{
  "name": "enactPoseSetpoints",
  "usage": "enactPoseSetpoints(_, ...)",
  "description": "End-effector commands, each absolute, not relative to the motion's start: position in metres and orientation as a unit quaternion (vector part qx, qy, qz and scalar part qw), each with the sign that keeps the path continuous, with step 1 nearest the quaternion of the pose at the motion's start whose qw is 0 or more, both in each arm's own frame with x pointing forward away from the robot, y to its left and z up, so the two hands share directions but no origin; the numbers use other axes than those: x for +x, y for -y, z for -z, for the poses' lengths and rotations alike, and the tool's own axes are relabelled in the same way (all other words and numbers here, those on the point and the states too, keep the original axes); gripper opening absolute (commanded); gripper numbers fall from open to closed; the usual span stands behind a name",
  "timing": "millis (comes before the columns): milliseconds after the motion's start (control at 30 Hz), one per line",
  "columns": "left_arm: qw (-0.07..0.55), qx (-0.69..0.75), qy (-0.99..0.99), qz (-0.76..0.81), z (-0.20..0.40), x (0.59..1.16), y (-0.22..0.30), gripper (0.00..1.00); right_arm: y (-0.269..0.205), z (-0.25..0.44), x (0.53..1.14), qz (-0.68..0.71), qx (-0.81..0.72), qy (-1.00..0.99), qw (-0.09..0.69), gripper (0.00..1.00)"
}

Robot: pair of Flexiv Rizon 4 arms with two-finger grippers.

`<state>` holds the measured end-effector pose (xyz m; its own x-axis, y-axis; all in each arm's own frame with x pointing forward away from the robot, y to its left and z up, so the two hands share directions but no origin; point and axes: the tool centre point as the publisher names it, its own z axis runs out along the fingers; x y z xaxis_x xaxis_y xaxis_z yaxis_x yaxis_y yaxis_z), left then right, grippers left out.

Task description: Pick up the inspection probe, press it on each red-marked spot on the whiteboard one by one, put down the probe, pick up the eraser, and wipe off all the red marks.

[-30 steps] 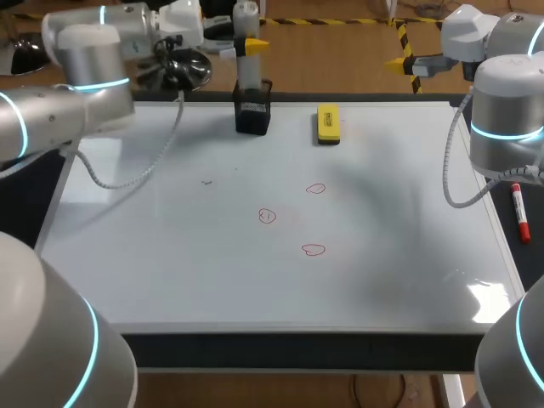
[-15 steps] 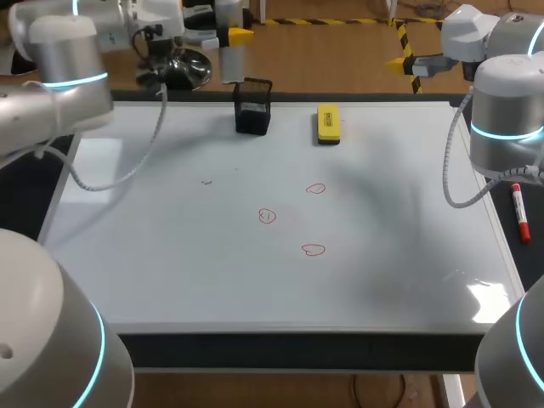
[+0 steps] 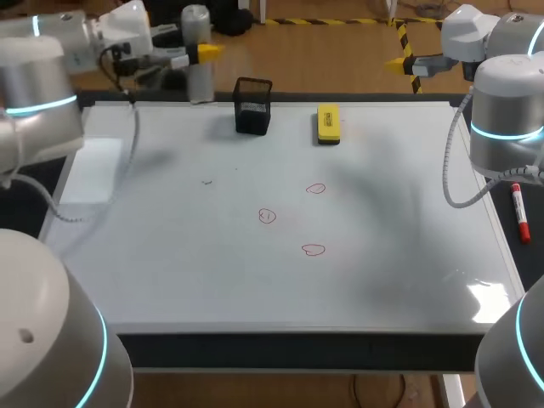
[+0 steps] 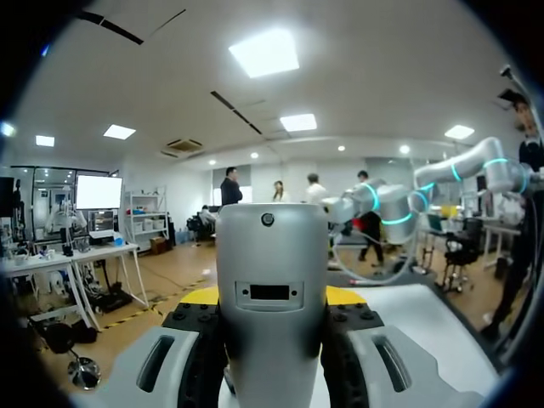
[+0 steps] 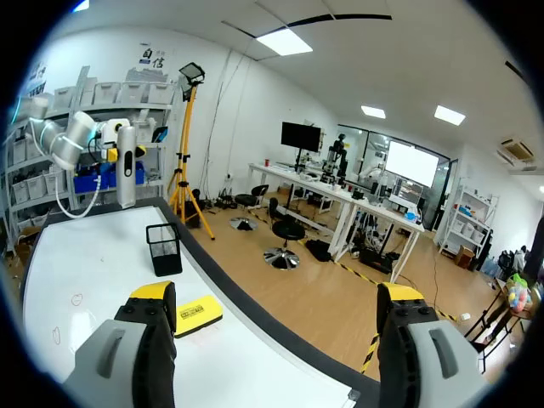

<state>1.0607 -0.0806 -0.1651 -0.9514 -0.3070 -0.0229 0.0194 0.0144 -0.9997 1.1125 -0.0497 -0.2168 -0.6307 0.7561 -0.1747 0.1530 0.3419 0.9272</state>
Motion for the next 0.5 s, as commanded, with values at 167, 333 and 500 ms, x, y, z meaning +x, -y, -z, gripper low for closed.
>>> enactPoseSetpoints(167,0.186,-0.164,-0.685,0.686,0.172,1.034,0.058,0.0,0.05,0.217,1.113,-0.489,0.299,-0.76,0.307,1.0)
enactPoseSetpoints(333,0.193,-0.173,-0.681,0.685,0.177,1.026,0.045,0.0,0.05,0.217,1.113,-0.489,0.299,-0.76,0.307,1.0)
enactPoseSetpoints(500,0.198,-0.184,-0.675,0.686,0.183,1.02,0.033,0.0,0.05,0.217,1.113,-0.489,0.299,-0.76,0.307,1.0)
